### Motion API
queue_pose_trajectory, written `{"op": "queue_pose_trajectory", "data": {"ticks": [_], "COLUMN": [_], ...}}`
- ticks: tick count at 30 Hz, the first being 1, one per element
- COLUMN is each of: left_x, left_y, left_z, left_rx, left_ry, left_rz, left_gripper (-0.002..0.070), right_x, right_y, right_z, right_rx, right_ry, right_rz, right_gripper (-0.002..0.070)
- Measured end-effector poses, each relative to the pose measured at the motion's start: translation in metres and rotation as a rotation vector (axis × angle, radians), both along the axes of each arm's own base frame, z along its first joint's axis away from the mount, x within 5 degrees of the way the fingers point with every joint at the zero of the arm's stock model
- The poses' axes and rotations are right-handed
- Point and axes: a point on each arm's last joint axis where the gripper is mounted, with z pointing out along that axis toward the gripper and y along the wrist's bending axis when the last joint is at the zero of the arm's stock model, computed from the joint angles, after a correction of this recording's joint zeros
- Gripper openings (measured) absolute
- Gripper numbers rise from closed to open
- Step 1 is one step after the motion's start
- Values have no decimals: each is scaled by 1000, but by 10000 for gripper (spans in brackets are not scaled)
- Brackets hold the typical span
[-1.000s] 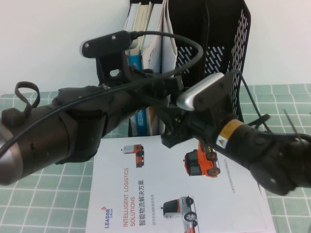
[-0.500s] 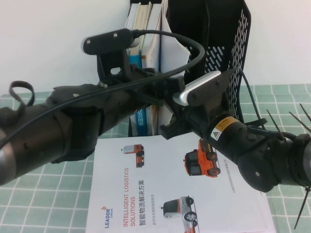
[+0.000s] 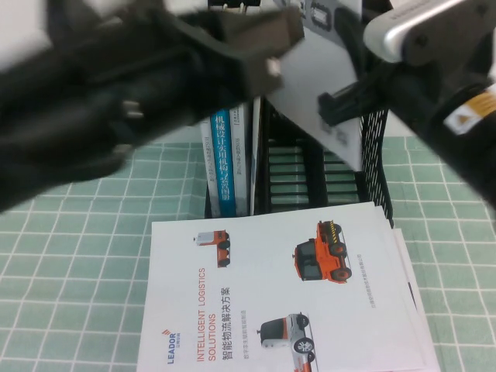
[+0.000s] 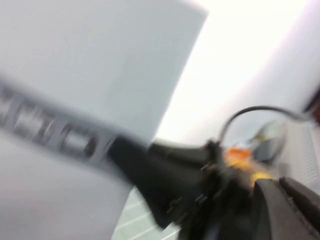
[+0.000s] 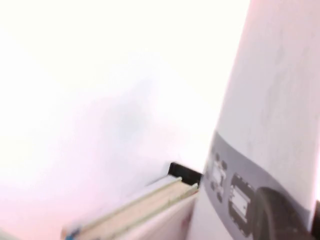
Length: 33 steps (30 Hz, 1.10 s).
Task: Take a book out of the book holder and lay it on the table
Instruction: Pick up the right side book from the book shelf, then place the picked book on the book
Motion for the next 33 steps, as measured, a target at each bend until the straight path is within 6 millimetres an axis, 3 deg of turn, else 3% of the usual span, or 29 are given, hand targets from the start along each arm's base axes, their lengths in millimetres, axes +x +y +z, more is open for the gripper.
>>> {"op": "queue_pose_trajectory", "data": {"ticks": [6, 11, 15, 19, 23, 28, 33], "left_x": [-54, -101, -127, -139, -141, -142, -143], "left_y": [32, 53, 59, 61, 61, 60, 60], "left_z": [38, 54, 55, 54, 53, 52, 51], "left_rx": [-105, -114, -88, -79, -65, -50, -39], "left_ry": [-123, -228, -260, -264, -266, -267, -269], "left_rz": [-85, -224, -362, -432, -455, -476, -485], "left_gripper": [-3, -3, -3, -3, -3, -3, -3], "right_x": [-45, -84, -108, -112, -105, -102, -112], "right_y": [-21, -43, -57, -57, -41, 0, 42], "right_z": [32, 45, 47, 34, 13, -16, -55], "right_rx": [-375, -522, -588, -664, -754, -869, -969], "right_ry": [-26, 47, 127, 240, 329, 323, 396], "right_rz": [100, 192, 255, 311, 395, 537, 685], "right_gripper": [13, 12, 12, 12, 12, 11, 11]}}
